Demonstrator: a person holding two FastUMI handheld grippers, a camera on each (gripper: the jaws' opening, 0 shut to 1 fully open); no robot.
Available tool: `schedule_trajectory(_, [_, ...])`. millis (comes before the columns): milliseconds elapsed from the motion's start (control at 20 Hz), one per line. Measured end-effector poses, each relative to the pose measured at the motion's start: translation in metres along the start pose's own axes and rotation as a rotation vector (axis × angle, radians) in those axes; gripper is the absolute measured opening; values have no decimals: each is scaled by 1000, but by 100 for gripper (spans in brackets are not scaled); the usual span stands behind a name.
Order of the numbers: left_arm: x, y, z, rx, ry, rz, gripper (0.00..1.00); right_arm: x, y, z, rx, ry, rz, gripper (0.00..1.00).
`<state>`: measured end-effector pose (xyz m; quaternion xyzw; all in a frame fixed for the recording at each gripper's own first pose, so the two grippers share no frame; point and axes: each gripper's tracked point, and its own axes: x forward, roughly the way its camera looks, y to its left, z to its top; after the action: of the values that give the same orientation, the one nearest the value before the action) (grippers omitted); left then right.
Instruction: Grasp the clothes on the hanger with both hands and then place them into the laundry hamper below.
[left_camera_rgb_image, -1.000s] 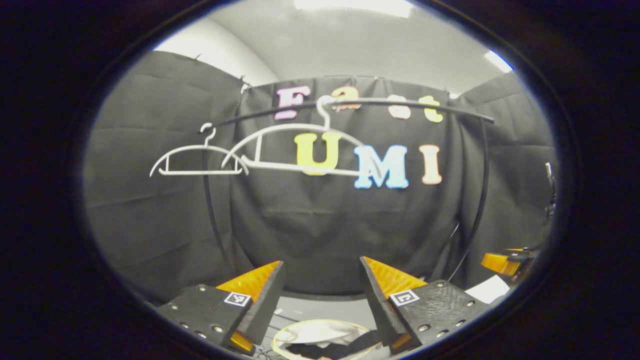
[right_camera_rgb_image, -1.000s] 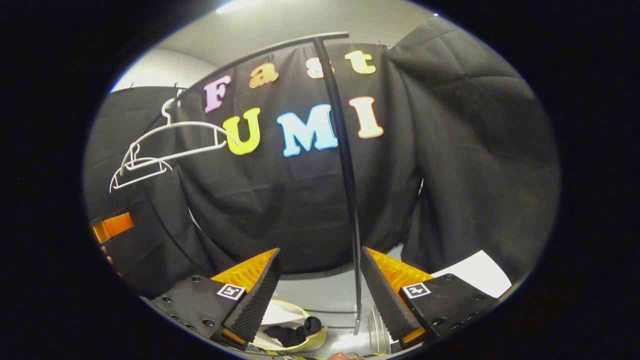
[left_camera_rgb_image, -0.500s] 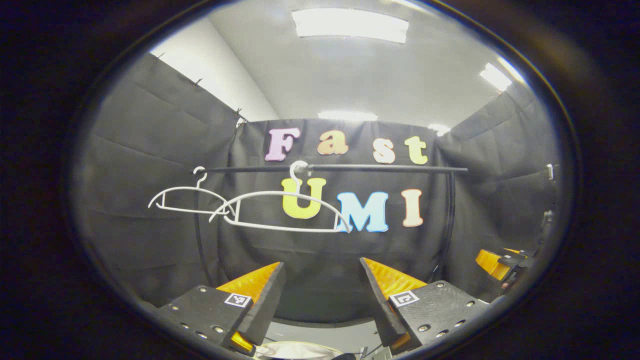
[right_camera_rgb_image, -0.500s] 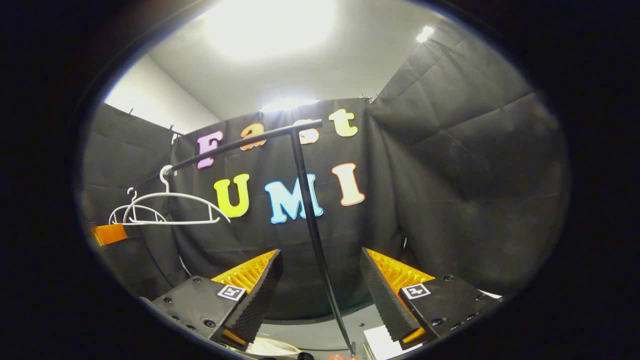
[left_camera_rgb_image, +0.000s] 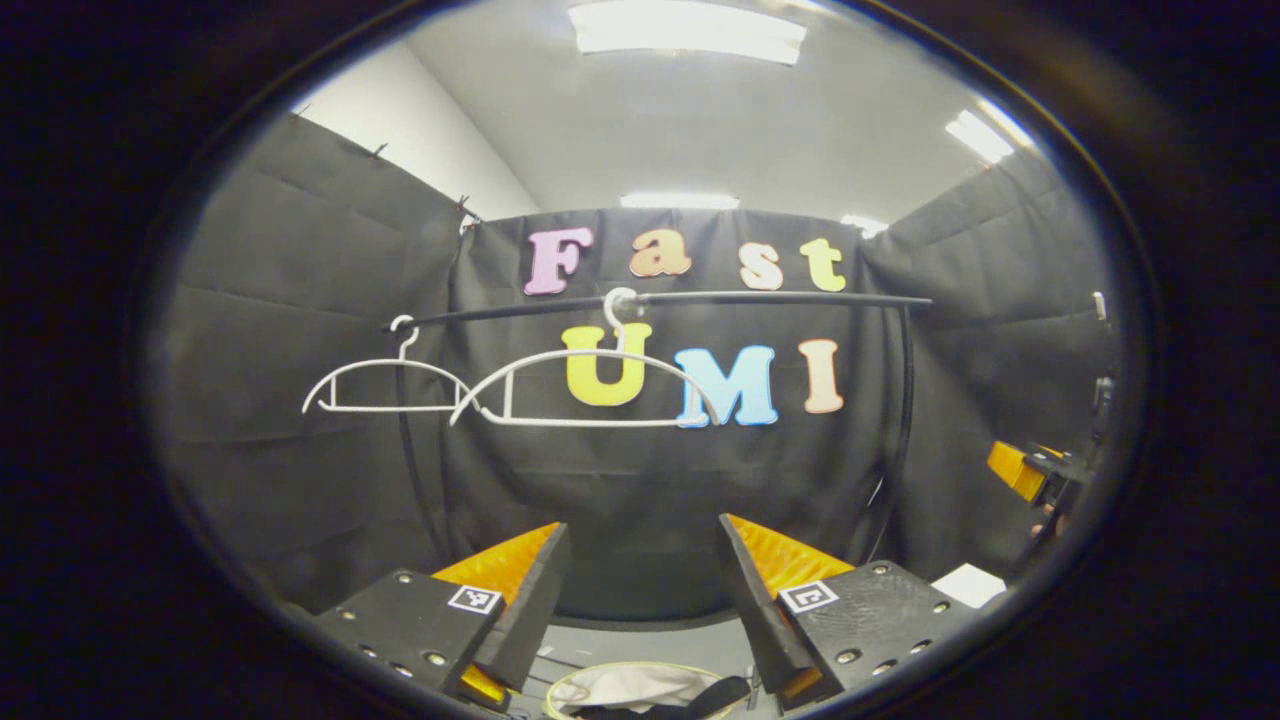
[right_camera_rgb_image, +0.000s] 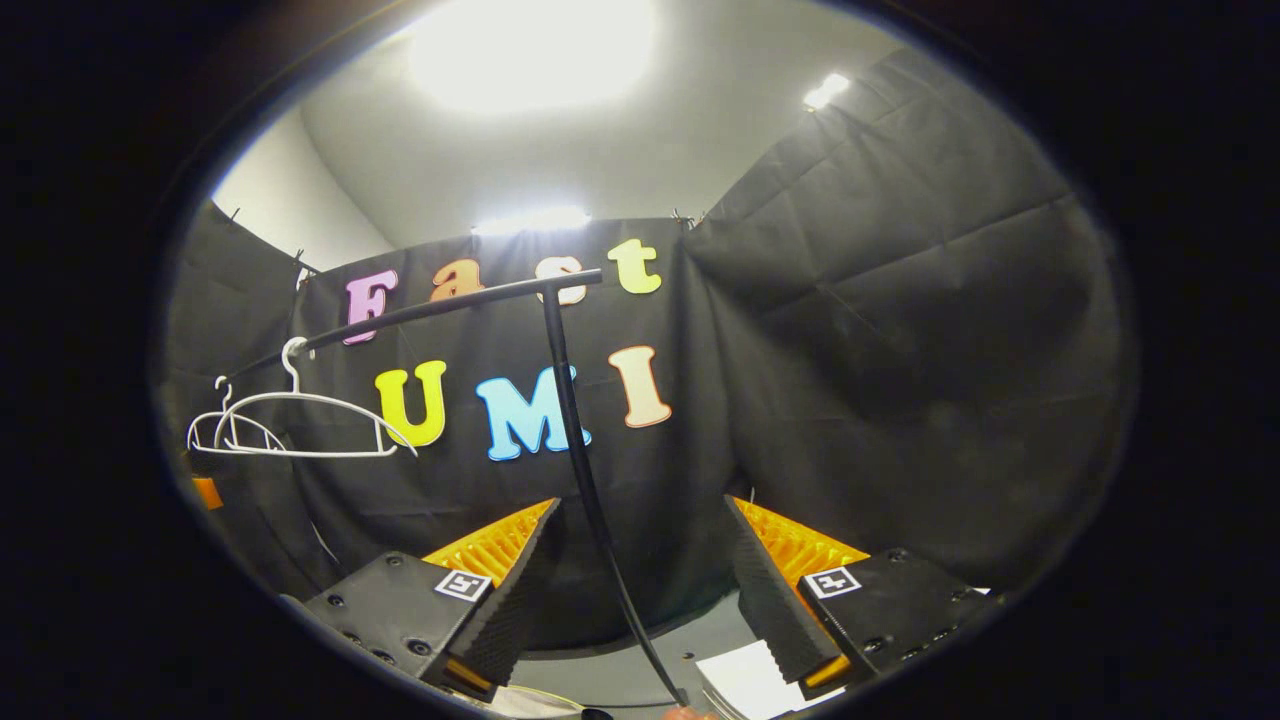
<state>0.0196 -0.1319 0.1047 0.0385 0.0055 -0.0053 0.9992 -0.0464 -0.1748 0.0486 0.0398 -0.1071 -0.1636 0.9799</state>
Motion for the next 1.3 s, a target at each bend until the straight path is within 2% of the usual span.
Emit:
schedule_trajectory(150, [-2, 6, -5, -28, -27, -4, 85, -22, 12, -11, -46, 4, 11, 98])
schedule_trajectory(300, [9, 5, -4, -46, -88, -14, 85, -25, 21, -16, -76, -13, -7, 98])
schedule_trajectory(450, [21, 3, -9, -57, -66, -26, 85, -31, 26, -26, -87, 29, -2, 98])
schedule_trajectory(650, [35, 2, -10, -37, -68, -54, 85, -32, 18, -24, -98, 15, -34, 98])
schedule_trajectory(700, [38, 4, -12, -32, -65, -46, 85, -39, 16, -21, -97, 17, -39, 92])
schedule_trajectory(950, [48, 8, -21, -67, -48, -9, 86, -36, 1, -28, -69, 39, -80, 92])
schedule_trajectory(1100, [47, 14, -28, -58, -36, 18, 90, -40, -2, -30, -68, 43, -78, 91])
schedule_trajectory(1150, [46, 16, -30, -56, -40, 26, 92, -39, -3, -33, -74, 48, -76, 97])
schedule_trajectory(1300, [41, 23, -34, -68, -48, 53, 93, -45, 0, -37, -82, 70, -57, 97])
